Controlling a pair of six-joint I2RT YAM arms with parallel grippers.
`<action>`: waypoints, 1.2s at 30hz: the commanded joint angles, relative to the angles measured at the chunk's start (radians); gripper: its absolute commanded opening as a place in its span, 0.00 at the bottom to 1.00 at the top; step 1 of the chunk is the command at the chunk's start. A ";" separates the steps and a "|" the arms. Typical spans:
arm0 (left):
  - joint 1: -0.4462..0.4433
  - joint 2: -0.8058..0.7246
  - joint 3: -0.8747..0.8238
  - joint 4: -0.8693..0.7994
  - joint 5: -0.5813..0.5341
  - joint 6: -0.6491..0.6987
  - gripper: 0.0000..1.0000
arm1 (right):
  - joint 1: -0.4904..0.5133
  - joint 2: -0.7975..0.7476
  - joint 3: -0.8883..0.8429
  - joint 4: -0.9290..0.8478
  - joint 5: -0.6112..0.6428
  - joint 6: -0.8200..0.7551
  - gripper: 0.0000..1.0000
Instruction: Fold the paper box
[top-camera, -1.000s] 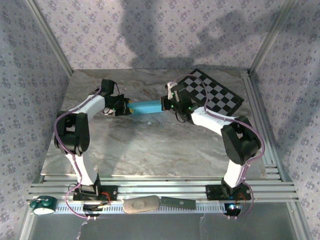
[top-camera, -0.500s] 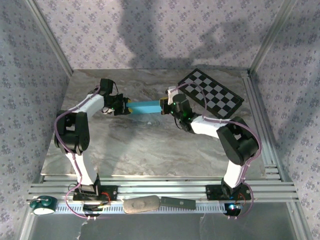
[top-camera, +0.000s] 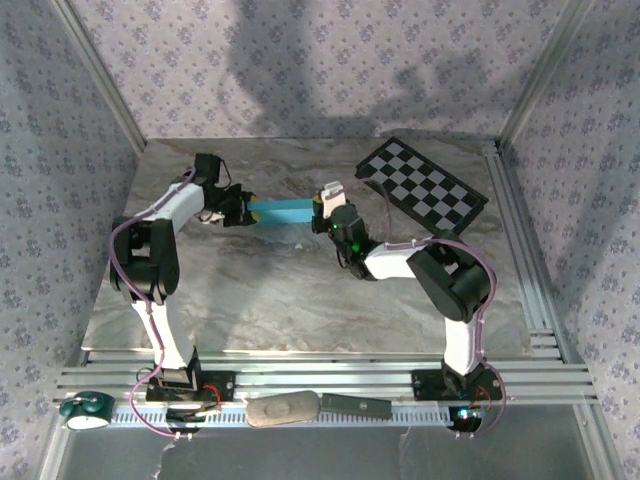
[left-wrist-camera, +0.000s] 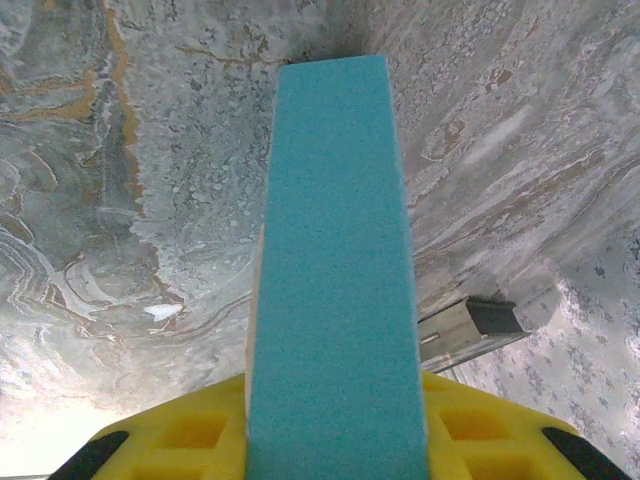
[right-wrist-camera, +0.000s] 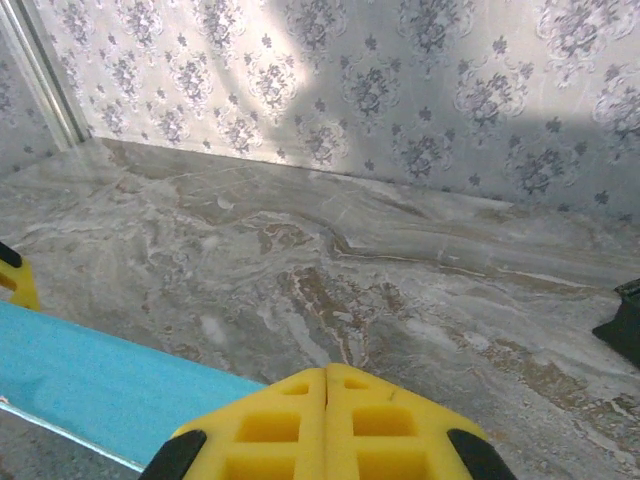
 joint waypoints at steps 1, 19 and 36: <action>0.003 0.065 -0.021 -0.078 0.007 -0.019 0.00 | 0.039 0.058 -0.047 -0.176 0.044 -0.059 0.03; 0.011 0.057 -0.022 -0.076 0.000 -0.016 0.00 | -0.189 -0.257 0.286 -0.852 -0.498 0.412 0.48; 0.011 0.053 -0.006 -0.089 -0.004 -0.013 0.00 | -0.317 0.021 0.545 -1.148 -1.029 0.608 0.53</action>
